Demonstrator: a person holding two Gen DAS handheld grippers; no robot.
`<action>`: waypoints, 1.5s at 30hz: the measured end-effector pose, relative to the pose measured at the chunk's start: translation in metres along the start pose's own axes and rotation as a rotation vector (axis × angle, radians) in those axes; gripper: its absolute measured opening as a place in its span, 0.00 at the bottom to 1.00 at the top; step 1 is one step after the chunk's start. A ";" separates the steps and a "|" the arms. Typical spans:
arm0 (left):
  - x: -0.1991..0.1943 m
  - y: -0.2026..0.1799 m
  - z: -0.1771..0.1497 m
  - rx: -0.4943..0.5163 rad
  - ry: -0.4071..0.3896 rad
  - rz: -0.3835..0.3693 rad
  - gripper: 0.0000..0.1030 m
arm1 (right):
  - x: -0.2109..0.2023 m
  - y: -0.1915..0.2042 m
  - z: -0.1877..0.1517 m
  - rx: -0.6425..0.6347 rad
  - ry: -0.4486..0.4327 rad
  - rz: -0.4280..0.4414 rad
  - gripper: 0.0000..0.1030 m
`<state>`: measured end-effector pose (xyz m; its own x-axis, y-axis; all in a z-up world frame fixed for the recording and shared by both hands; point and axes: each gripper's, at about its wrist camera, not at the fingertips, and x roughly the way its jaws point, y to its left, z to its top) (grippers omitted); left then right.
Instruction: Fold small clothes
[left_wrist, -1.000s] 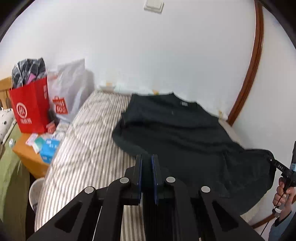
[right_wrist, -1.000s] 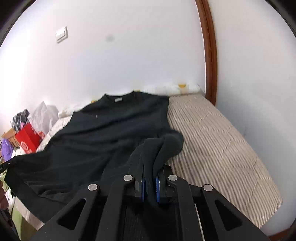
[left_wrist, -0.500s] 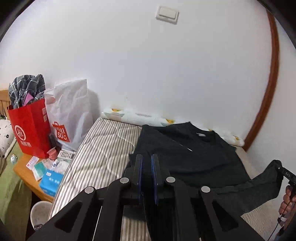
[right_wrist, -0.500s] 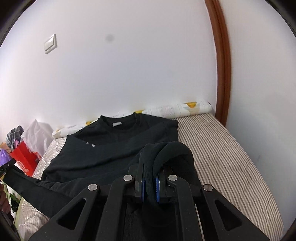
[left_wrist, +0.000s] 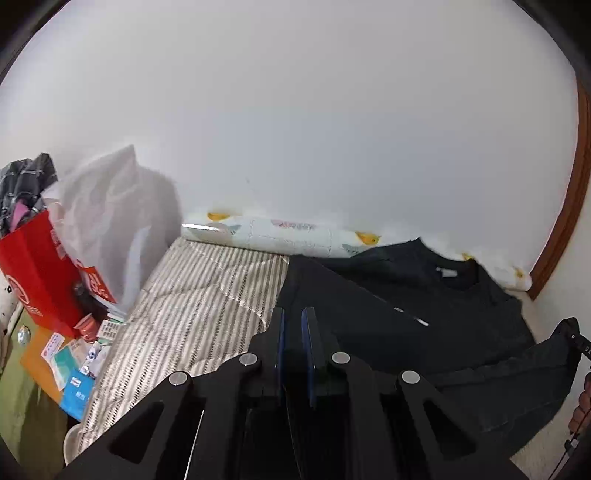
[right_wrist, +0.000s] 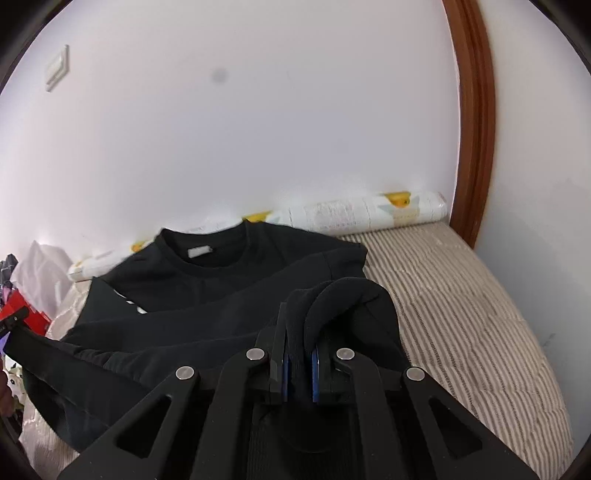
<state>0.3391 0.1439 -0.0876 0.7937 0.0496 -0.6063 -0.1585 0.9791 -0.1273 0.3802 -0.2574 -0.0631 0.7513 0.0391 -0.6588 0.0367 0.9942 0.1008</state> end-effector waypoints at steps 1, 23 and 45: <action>0.007 -0.001 -0.001 0.001 0.010 0.002 0.09 | 0.009 -0.001 -0.001 -0.002 0.014 0.000 0.08; -0.033 0.033 -0.060 -0.021 0.164 -0.068 0.54 | -0.052 -0.066 -0.065 0.016 0.120 -0.045 0.58; -0.004 0.058 -0.121 -0.313 0.285 -0.272 0.58 | -0.031 -0.082 -0.101 0.241 0.156 0.019 0.69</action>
<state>0.2554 0.1764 -0.1873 0.6460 -0.2977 -0.7029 -0.1712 0.8408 -0.5135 0.2876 -0.3299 -0.1267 0.6439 0.0913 -0.7596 0.1926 0.9415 0.2764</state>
